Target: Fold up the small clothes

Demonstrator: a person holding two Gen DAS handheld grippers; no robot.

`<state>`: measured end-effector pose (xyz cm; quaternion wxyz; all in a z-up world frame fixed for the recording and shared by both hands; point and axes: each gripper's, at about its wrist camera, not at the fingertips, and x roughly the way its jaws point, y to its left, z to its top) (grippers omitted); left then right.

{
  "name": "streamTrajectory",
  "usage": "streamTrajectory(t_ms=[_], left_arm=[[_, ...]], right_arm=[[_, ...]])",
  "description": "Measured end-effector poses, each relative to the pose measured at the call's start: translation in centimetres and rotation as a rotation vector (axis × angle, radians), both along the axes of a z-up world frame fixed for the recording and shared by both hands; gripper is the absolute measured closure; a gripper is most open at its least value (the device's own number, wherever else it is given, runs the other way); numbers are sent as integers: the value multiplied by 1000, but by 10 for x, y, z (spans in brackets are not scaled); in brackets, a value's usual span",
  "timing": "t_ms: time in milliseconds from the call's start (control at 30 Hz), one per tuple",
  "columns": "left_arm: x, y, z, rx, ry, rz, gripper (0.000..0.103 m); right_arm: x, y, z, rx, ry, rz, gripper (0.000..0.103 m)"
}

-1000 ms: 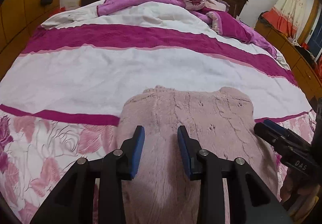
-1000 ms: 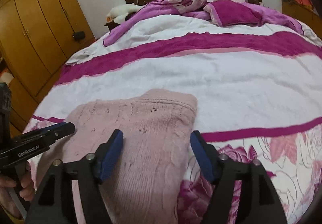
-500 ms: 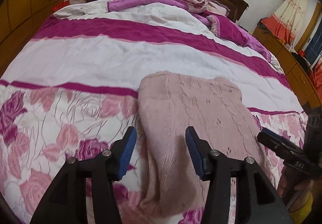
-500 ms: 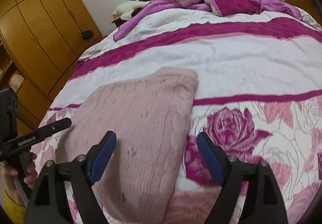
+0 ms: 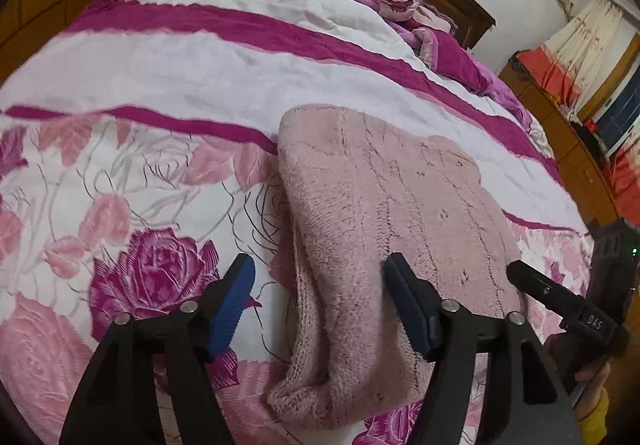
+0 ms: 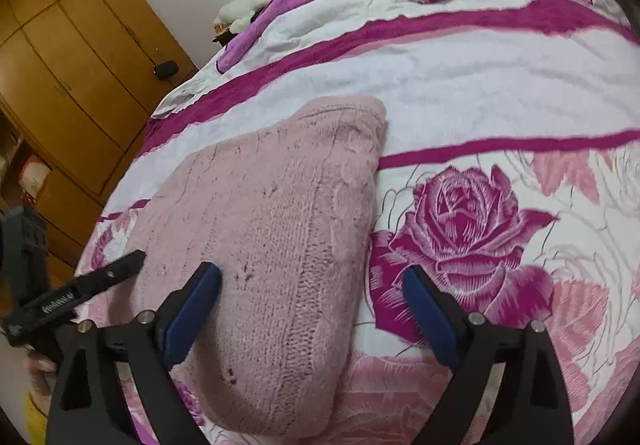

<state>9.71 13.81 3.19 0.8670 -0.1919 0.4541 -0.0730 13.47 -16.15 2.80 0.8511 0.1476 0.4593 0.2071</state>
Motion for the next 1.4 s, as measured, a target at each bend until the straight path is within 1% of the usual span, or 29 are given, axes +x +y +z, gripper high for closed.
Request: streamTrajectory(t_ms=[100, 200, 300, 433, 633, 800, 933, 1033, 1133, 1200, 1233, 1267, 1300, 1333, 1367, 1400], left_arm=[[-2, 7, -8, -97, 9, -9, 54], [-3, 10, -14, -165, 31, -26, 53], [-3, 8, -14, -167, 37, -41, 53], [-4, 6, -13, -157, 31, -54, 53], [-11, 12, -10, -179, 14, -54, 53], [-12, 15, -16, -184, 16, -51, 53], [-12, 12, -18, -193, 6, -39, 50], [-9, 9, -20, -228, 7, -47, 50], [-2, 4, -23, -271, 21, -76, 50], [3, 1, -26, -300, 40, -93, 50], [5, 0, -26, -309, 48, -96, 50], [7, -2, -26, -312, 54, -101, 56], [9, -3, -26, -314, 57, -106, 60], [10, -3, -26, -322, 61, -111, 68], [11, -3, -25, -342, 67, -113, 74], [11, -2, -24, -361, 74, -111, 76]], right_arm=[[-2, -2, -2, 62, 28, 18, 8], [-5, 5, -9, 87, 43, 59, 8], [-5, 12, -18, 74, 53, 70, 6], [-4, 16, -25, 70, 35, 85, 3], [-3, 16, -30, 89, 31, 97, 0], [0, 19, -33, 91, 38, 105, 0], [3, 19, -34, 95, 53, 114, 0], [5, 21, -34, 97, 51, 117, 0], [5, 18, -33, 124, 35, 105, 0], [4, 16, -33, 149, 23, 103, 3], [4, 16, -32, 161, 22, 104, 11], [4, 15, -32, 177, 28, 103, 17], [6, 15, -32, 192, 38, 98, 22], [8, 14, -32, 205, 47, 99, 31], [9, 14, -31, 213, 52, 99, 37], [10, 13, -29, 216, 52, 94, 41]])
